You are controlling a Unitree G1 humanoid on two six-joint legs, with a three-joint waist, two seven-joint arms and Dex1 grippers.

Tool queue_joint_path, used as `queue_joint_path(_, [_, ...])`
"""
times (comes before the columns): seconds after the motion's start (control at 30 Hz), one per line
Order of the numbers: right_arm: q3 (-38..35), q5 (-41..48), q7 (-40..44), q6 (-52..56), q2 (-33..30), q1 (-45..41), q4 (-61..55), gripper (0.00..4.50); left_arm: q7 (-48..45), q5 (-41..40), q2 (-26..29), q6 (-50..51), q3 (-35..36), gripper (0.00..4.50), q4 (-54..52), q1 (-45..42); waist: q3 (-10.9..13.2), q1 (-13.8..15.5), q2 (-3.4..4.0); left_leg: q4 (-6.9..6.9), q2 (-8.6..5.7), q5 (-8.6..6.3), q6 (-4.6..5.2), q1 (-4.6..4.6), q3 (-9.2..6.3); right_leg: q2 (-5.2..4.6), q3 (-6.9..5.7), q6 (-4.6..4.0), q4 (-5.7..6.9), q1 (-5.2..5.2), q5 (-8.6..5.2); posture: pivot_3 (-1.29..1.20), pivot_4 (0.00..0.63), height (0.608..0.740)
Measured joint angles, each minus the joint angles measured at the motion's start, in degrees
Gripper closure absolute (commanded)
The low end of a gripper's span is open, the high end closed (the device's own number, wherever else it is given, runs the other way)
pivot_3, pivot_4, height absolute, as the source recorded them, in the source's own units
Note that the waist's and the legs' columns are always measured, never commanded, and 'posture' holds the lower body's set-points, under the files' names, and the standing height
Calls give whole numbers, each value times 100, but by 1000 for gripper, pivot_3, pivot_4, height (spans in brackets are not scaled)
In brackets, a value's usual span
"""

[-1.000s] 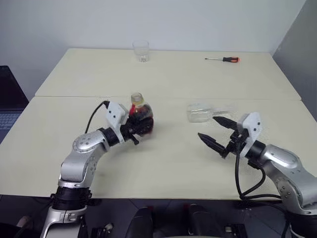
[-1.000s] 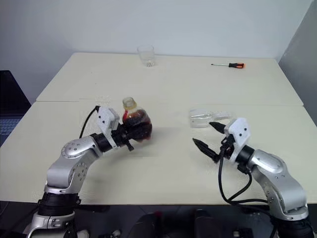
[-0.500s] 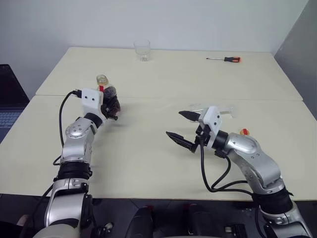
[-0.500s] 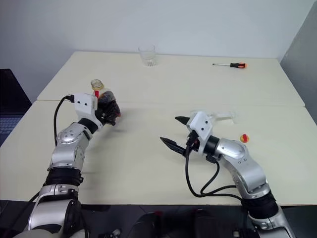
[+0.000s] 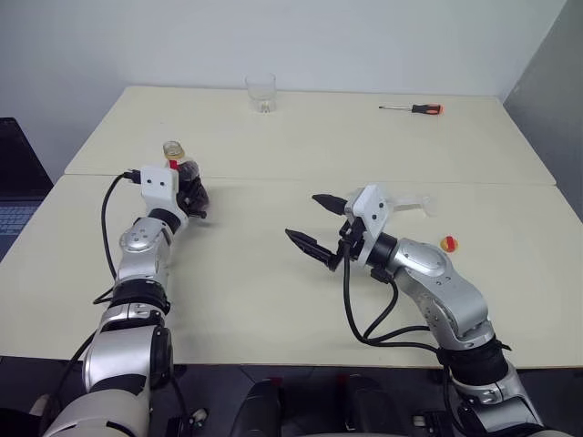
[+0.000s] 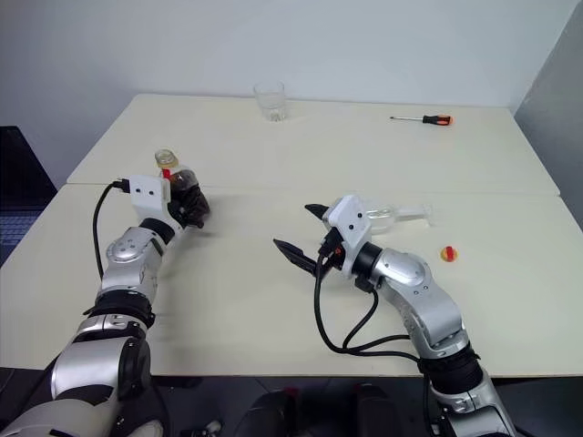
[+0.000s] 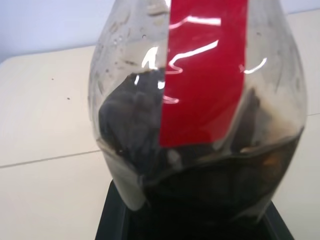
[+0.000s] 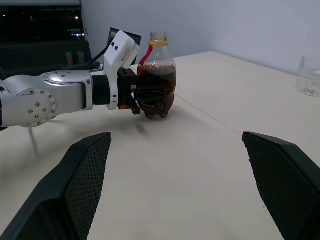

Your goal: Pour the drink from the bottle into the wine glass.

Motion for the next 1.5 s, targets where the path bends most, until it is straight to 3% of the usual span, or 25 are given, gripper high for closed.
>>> queue_joint_path(0.47, [-26,-40,2,4,-46,-4,0,22,268,-138,-178,-12,291,3524,-136,187,-1,-5,-1,-1,2,0,0,1,0,0,0,0,3,-1,0,0,150,740])
queue_joint_path(0.83, [-81,-39,17,7,-50,-40,12,0,269,-237,-193,71,379,99,-324,261,-2,-6,-2,-1,1,0,0,2,0,0,0,0,4,-1,0,0,150,740])
queue_joint_path(1.13, [-143,-34,22,45,-75,-39,12,0,288,-369,-193,276,395,40,-683,366,-2,-6,-2,-1,2,0,0,3,0,0,2,0,5,-1,0,0,150,740])
queue_joint_path(1.5, [-378,182,131,168,-456,144,-266,0,686,-810,-602,1694,450,40,-3754,2216,-3,-2,-4,-1,6,0,0,5,-2,-2,3,-1,6,2,0,0,150,740])
